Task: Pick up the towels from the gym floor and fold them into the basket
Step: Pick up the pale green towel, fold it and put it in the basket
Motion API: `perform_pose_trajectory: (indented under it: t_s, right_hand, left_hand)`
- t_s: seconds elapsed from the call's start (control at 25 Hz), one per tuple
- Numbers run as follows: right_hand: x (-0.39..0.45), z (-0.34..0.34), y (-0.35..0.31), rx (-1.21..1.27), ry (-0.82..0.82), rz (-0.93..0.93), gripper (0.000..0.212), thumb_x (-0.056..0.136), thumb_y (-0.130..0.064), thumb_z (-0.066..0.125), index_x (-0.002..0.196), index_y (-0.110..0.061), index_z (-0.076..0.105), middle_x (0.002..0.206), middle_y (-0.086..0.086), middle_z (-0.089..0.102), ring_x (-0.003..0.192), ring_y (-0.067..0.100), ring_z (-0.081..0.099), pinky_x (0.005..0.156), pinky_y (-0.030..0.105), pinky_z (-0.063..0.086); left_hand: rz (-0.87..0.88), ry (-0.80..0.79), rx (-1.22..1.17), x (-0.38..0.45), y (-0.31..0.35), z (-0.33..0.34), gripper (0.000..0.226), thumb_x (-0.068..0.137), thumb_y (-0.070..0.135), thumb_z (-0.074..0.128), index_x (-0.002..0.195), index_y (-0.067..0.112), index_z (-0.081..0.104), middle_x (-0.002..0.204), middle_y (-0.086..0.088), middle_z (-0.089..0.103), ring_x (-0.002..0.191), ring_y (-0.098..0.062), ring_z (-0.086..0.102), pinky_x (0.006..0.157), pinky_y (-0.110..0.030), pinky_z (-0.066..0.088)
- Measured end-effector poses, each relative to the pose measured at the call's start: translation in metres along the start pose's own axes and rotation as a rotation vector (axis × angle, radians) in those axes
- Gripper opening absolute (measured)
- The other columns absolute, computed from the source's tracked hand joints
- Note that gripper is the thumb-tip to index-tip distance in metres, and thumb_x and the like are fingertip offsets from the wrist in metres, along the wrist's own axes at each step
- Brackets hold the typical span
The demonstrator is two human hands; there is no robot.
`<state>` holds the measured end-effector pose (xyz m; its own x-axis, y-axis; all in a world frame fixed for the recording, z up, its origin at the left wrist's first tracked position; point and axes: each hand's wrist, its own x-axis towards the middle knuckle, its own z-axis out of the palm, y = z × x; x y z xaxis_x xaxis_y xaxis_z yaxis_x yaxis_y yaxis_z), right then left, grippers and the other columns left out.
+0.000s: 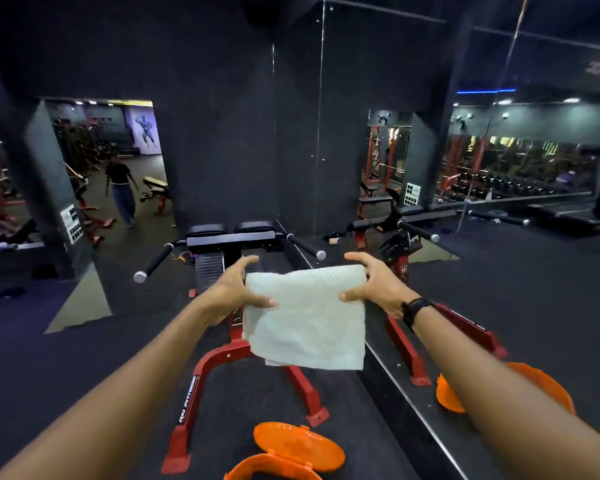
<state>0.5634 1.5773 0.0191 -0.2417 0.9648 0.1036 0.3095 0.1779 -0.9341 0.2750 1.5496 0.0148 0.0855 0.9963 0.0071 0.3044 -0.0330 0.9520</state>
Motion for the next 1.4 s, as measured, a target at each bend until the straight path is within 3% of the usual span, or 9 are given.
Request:
perform_pose_trajectory:
  t_s: [0.12,0.2,0.32,0.44,0.68,0.84,1.04,1.2,1.4]
  right_hand:
    - [-0.001,0.000,0.010,-0.415,-0.022,-0.038,0.027,0.067,-0.014,0.086,0.087,-0.020,0.068,0.084,-0.002,0.069,0.078,0.012,0.063,0.069,0.022,0.050]
    - [0.001,-0.006,0.008,-0.485,-0.052,-0.057,0.016,0.072,-0.024,0.082,0.074,-0.019,0.068,0.072,-0.005,0.064,0.069,0.010,0.058,0.063,0.020,0.043]
    - [-0.003,-0.015,-0.011,-0.117,-0.078,-0.127,0.029,0.071,-0.014,0.083,0.096,-0.016,0.068,0.087,-0.002,0.069,0.079,0.010,0.065,0.070,0.025,0.051]
    - [-0.013,-0.008,-0.007,-0.026,-0.180,-0.093,0.049,0.067,0.007,0.080,0.107,-0.014,0.062,0.102,0.002,0.069,0.093,0.015,0.068,0.078,0.033,0.059]
    - [-0.010,-0.015,0.017,-0.013,-0.136,0.012,0.029,0.082,-0.011,0.073,0.110,-0.008,0.068,0.106,0.006,0.072,0.094,0.015,0.069,0.074,0.017,0.053]
    - [-0.012,-0.009,0.028,0.194,-0.203,0.051,0.034,0.093,-0.018,0.060,0.124,-0.007,0.055,0.118,0.009,0.068,0.105,0.021,0.067,0.079,0.027,0.056]
    - [-0.007,0.001,0.038,0.068,-0.076,-0.013,0.038,0.091,-0.019,0.064,0.125,-0.009,0.051,0.120,0.011,0.065,0.105,0.023,0.066,0.085,0.034,0.057]
    - [0.001,0.013,0.050,-0.066,-0.121,-0.020,0.033,0.090,-0.019,0.066,0.119,-0.011,0.054,0.116,0.008,0.065,0.104,0.021,0.066,0.088,0.037,0.056]
    - [0.015,0.052,0.114,-0.290,-0.179,0.080,0.027,0.082,-0.026,0.071,0.102,-0.015,0.058,0.104,0.007,0.068,0.098,0.023,0.065,0.088,0.047,0.053]
  left_hand:
    - [0.141,0.056,0.491,-0.003,-0.002,0.001,0.036,0.063,0.016,0.088,0.094,0.023,0.071,0.094,0.000,0.070,0.089,-0.018,0.065,0.079,-0.037,0.056]
    - [0.185,0.086,0.535,-0.003,0.001,-0.001,0.018,0.068,0.025,0.085,0.081,0.025,0.073,0.084,0.005,0.071,0.078,-0.010,0.063,0.072,-0.032,0.051]
    - [0.221,0.059,0.195,-0.006,0.011,-0.006,0.021,0.074,0.023,0.080,0.093,0.020,0.071,0.090,0.004,0.073,0.082,-0.006,0.068,0.071,-0.020,0.053]
    - [0.109,-0.002,0.004,-0.010,0.000,0.002,0.041,0.075,0.012,0.078,0.113,0.011,0.064,0.106,-0.001,0.072,0.098,-0.014,0.069,0.084,-0.031,0.057]
    - [0.049,-0.004,-0.046,-0.012,-0.010,0.015,0.033,0.083,0.018,0.070,0.113,0.009,0.062,0.105,-0.003,0.071,0.096,-0.016,0.068,0.072,-0.022,0.056]
    - [-0.021,0.001,-0.104,-0.013,-0.013,0.028,0.027,0.087,0.020,0.066,0.112,0.013,0.062,0.109,-0.003,0.070,0.099,-0.017,0.067,0.075,-0.024,0.055]
    - [-0.155,0.097,-0.003,-0.012,-0.033,0.027,0.029,0.085,0.018,0.070,0.111,0.009,0.062,0.103,-0.006,0.069,0.092,-0.018,0.065,0.083,-0.038,0.054]
    - [-0.156,0.178,0.094,-0.014,-0.056,0.024,0.018,0.090,0.019,0.065,0.104,0.009,0.058,0.090,-0.001,0.063,0.079,-0.012,0.059,0.069,-0.028,0.049]
    - [-0.261,0.043,0.227,-0.007,-0.127,0.018,0.013,0.090,0.021,0.064,0.098,0.013,0.058,0.084,-0.002,0.062,0.075,-0.013,0.057,0.064,-0.026,0.045]
